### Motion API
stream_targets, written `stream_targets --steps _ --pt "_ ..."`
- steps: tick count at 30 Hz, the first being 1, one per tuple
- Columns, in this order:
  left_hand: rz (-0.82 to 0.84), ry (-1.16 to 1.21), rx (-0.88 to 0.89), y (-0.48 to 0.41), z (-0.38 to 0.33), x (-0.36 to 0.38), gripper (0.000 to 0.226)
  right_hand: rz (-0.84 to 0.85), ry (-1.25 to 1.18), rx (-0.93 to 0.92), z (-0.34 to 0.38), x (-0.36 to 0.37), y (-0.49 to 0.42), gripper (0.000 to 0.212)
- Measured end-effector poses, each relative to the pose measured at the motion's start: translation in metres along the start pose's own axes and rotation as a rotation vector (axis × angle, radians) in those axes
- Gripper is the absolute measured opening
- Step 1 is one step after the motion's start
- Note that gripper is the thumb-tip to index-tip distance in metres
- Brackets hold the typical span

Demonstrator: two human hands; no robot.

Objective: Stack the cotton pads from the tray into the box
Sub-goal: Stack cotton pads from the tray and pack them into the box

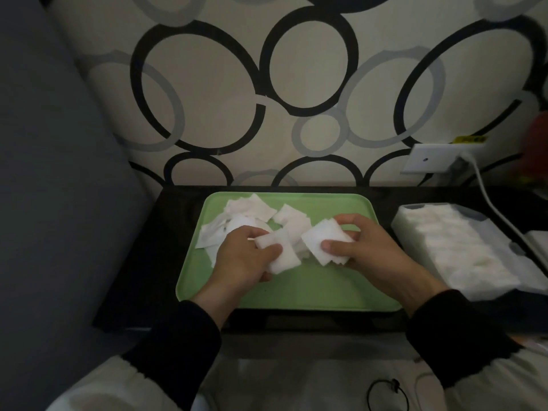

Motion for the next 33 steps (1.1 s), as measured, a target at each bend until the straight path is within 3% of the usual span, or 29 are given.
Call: stream_targets --steps 3,6,10,16,22,25,28,30,33 --pt "0.077 0.044 -0.012 0.005 -0.002 0.013 0.018 0.093 -0.177 0.023 0.006 0.016 0.004 0.060" --pt "0.159 0.084 0.010 0.013 -0.008 0.028 0.009 0.179 -0.118 0.019 0.008 0.031 0.009 0.050" --pt "0.214 0.098 0.037 0.021 -0.015 0.038 0.013 0.159 0.023 -0.017 0.007 0.030 0.010 0.035" --pt "0.246 0.091 0.021 0.027 -0.018 0.043 0.028 0.115 0.069 -0.053 0.010 0.029 0.012 0.029" --pt "0.224 0.165 -0.066 0.023 -0.013 0.042 0.027 0.078 0.138 -0.096 0.016 0.028 0.013 0.028" --pt "0.250 0.118 0.015 0.023 -0.015 0.042 0.010 0.095 0.069 -0.076 0.017 0.028 0.013 0.025" --pt "0.235 0.167 0.006 0.018 -0.013 0.036 0.011 0.121 -0.088 -0.002 0.012 0.027 0.012 0.020" --pt "0.206 0.192 -0.009 0.015 -0.013 0.030 0.011 0.075 -0.082 -0.001 0.011 0.020 0.009 0.020" --pt "0.149 0.183 -0.020 0.011 -0.010 0.023 0.011 -0.149 -0.033 -0.077 0.016 -0.007 0.004 0.017"
Point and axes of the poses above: each hand's wrist, its own y-axis away from the middle knuckle, its own x-axis out of the palm, z = x × y, the point moved 10 cm from there along -y, towards the middle knuckle, and after that the axes turned 8 degrees about -x, right-handed, at the moved point
